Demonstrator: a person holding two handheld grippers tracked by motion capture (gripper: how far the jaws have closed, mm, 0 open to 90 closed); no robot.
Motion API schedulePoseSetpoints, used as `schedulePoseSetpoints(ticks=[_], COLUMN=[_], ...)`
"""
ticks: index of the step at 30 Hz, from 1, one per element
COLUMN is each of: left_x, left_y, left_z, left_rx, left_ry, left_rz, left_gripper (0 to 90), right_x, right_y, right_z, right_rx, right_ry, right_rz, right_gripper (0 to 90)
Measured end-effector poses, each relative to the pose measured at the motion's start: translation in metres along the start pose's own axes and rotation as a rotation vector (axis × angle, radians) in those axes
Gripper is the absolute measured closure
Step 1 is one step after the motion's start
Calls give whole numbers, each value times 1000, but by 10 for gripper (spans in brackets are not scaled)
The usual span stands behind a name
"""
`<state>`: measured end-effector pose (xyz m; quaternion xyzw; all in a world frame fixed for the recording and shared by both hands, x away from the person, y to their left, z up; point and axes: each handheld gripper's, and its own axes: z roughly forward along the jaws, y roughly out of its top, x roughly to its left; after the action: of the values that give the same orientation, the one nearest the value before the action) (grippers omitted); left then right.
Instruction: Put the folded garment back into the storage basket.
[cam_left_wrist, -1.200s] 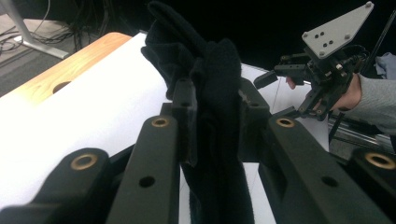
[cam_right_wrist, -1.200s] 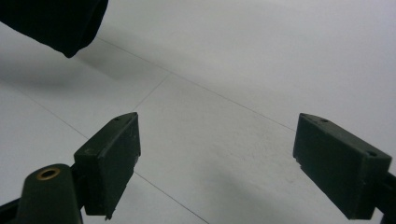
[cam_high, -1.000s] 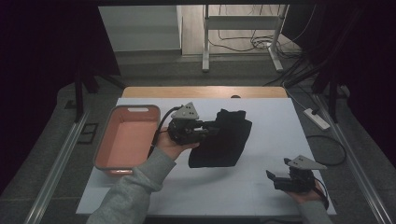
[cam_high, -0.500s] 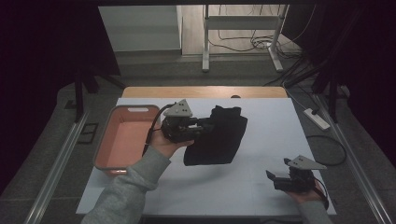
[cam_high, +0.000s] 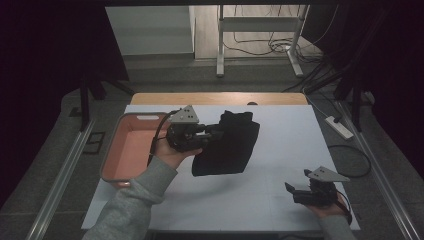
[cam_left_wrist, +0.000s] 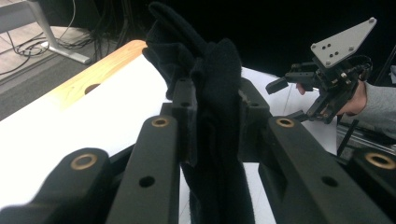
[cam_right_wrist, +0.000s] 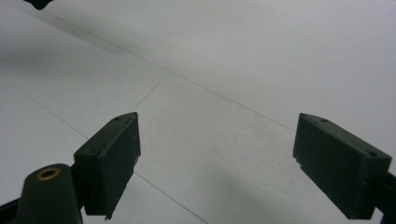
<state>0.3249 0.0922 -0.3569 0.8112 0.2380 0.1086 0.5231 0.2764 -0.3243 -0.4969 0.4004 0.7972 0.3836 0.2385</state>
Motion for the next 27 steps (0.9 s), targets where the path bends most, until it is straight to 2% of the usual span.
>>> schedulePoseSetpoints(ticks=[27], left_x=[11], left_y=[-5], left_z=[-30], left_rx=[-56], left_ry=[49], left_rz=[-33], left_gripper=[736], right_x=[0], right_y=[0], right_z=[0], right_rx=[2], right_ry=[-4], right_rz=[-1], right_gripper=[157])
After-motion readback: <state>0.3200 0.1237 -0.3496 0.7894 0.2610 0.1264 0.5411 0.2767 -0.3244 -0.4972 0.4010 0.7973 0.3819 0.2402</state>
